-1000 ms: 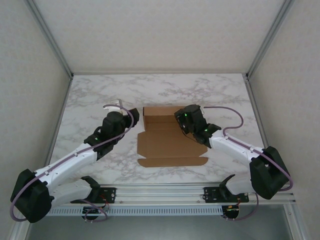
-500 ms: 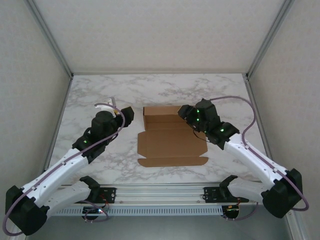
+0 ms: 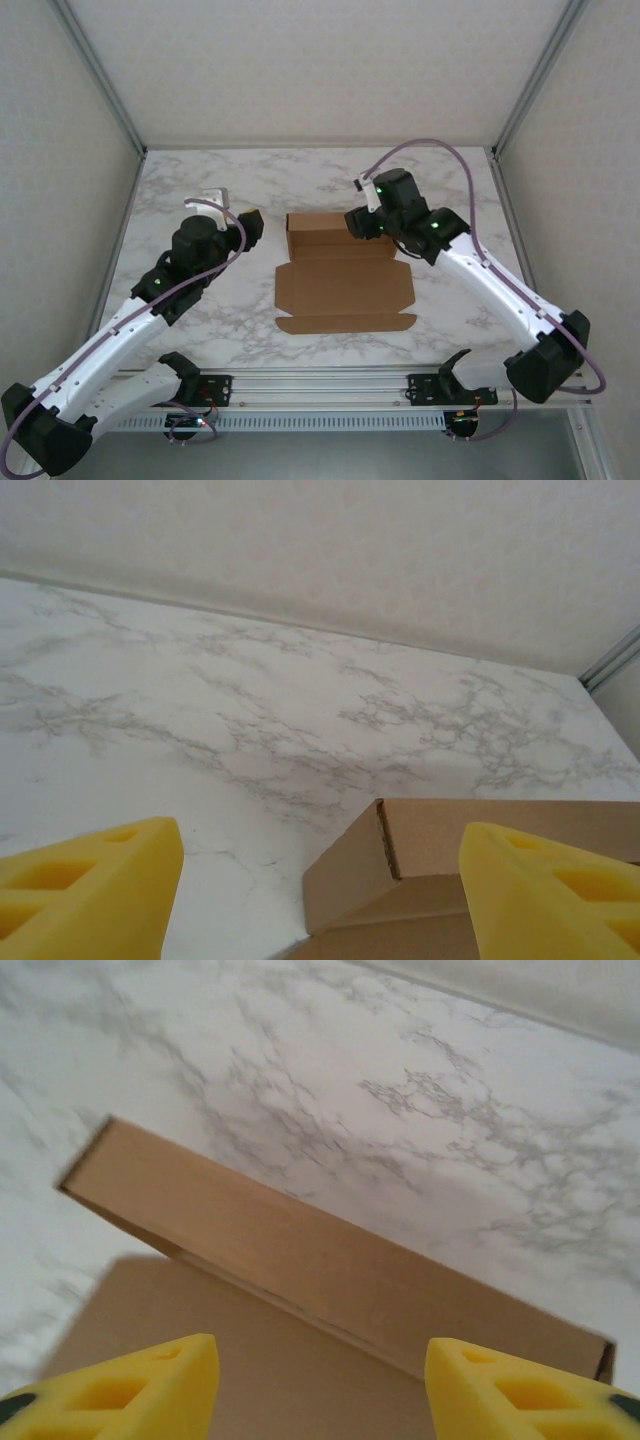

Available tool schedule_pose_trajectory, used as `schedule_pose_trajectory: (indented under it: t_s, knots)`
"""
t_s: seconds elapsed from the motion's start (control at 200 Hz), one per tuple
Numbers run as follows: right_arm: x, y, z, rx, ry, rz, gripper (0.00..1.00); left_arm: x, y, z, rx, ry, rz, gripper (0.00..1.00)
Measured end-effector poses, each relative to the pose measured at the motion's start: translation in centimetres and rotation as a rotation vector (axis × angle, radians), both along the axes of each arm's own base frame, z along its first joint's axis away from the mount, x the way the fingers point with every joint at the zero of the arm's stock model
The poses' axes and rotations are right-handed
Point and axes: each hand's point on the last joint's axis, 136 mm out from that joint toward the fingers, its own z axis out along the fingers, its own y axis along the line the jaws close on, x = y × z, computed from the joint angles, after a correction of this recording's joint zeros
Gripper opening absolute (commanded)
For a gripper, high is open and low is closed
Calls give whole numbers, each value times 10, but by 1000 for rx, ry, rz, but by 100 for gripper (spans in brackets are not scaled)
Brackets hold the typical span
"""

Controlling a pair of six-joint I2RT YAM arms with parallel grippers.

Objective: Fold the paper box

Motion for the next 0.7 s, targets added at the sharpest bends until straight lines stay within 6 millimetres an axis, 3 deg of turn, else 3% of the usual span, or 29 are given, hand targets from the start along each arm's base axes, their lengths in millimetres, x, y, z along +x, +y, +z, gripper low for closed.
schedule_pose_trajectory:
  t_s: [0.175,0.345,0.701]
  knots:
    - [14,3,-23,-272,-85,140,66,-5,7,-12,24,4,14,73]
    - [7,12,-39,-423,-193,332,68,-7,8,-21,32,14,12,73]
    - [10,27,-57,-519,-237,502,64,-6,7,-20,27,4,12,73]
